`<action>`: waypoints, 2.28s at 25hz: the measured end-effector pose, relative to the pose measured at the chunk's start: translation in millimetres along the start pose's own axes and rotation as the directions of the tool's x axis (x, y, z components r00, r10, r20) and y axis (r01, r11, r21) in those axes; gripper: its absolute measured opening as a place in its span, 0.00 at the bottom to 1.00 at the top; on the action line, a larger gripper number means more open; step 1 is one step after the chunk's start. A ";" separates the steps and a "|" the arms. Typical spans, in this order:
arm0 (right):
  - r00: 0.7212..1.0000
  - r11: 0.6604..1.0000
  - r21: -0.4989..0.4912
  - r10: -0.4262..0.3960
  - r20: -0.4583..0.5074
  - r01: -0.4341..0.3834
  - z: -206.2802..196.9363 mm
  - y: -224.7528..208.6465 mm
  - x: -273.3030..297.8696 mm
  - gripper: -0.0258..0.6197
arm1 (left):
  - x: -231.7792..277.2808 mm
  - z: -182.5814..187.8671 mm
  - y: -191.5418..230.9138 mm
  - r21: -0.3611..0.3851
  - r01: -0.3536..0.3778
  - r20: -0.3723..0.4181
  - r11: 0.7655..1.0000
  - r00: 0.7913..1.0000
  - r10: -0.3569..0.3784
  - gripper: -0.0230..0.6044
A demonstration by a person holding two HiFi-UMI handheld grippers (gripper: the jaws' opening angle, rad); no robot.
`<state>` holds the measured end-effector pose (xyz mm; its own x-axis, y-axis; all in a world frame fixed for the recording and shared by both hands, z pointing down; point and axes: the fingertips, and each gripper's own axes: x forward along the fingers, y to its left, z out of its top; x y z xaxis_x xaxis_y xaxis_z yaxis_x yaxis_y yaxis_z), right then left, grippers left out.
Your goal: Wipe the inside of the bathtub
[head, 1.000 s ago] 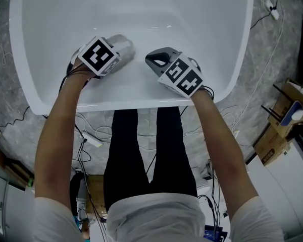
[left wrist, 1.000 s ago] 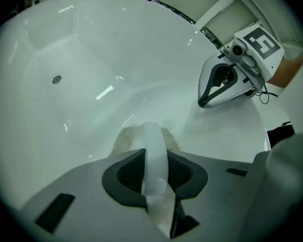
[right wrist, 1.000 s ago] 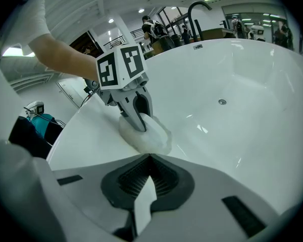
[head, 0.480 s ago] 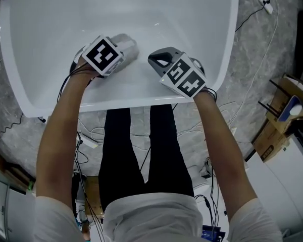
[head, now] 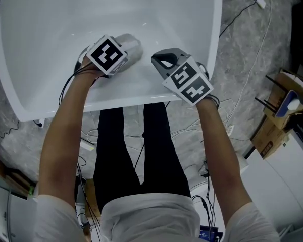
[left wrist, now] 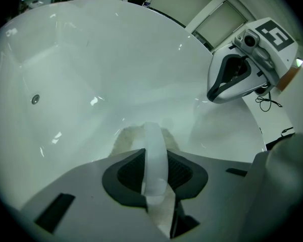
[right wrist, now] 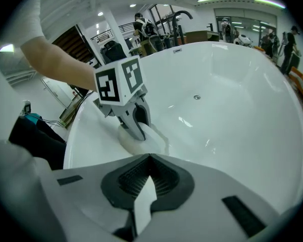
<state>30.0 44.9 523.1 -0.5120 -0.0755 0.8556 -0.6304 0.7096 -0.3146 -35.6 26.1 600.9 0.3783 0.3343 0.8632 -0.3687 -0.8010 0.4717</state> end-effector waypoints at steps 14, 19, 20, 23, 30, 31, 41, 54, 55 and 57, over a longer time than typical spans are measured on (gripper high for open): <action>0.997 0.993 0.098 -0.075 0.028 0.072 -16.8 -16.5 -57.0 0.07 | 36.6 58.6 -35.0 0.015 0.024 0.017 1.000 1.000 -0.024 0.19; 0.997 0.989 0.142 -0.056 0.048 0.048 -16.6 -17.0 -61.1 0.07 | 52.4 75.1 -38.4 0.010 0.023 0.015 1.000 1.000 -0.023 0.19; 0.997 0.988 0.146 -0.057 0.050 0.049 -16.4 -17.8 -61.0 0.07 | 54.9 76.7 -37.6 0.002 0.023 0.015 1.000 1.000 -0.023 0.19; 0.998 0.987 0.150 -0.055 0.044 0.048 -15.7 -19.6 -59.2 0.07 | 62.5 81.2 -33.7 -0.018 0.023 0.017 1.000 1.000 -0.023 0.19; 0.998 0.988 0.148 -0.041 0.044 0.034 -12.3 -19.6 -48.0 0.07 | 81.9 80.4 -13.3 -0.073 0.019 0.016 0.997 1.000 -0.018 0.19; 0.998 0.988 0.151 -0.038 0.045 0.031 -12.4 -19.7 -46.0 0.07 | 85.0 79.4 -9.3 -0.083 0.022 0.015 0.996 1.000 -0.020 0.19; 1.000 0.994 0.108 -0.014 0.021 0.012 -9.2 -23.2 -11.8 0.07 | 109.0 75.6 19.7 -0.109 0.027 -0.005 0.994 1.000 -0.027 0.19; 1.000 0.996 0.093 0.013 -0.016 -0.012 0.2 -17.1 13.3 0.07 | 104.7 46.9 50.1 -0.183 0.007 -0.016 0.983 1.000 -0.010 0.19; 1.000 0.996 0.088 0.014 -0.016 -0.013 0.5 -16.4 17.0 0.07 | 102.7 43.3 52.7 -0.188 0.004 -0.013 0.982 1.000 -0.007 0.19; 1.000 0.998 0.062 0.015 -0.022 -0.014 -0.3 -15.0 24.8 0.07 | 98.5 35.3 57.5 -0.197 -0.001 -0.011 0.980 1.000 -0.001 0.19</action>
<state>26.8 32.6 549.2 -0.5084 -0.0489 0.8597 -0.6582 0.6657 -0.3514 10.4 -4.6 706.7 0.3689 0.3406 0.8648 -0.5296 -0.6876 0.4967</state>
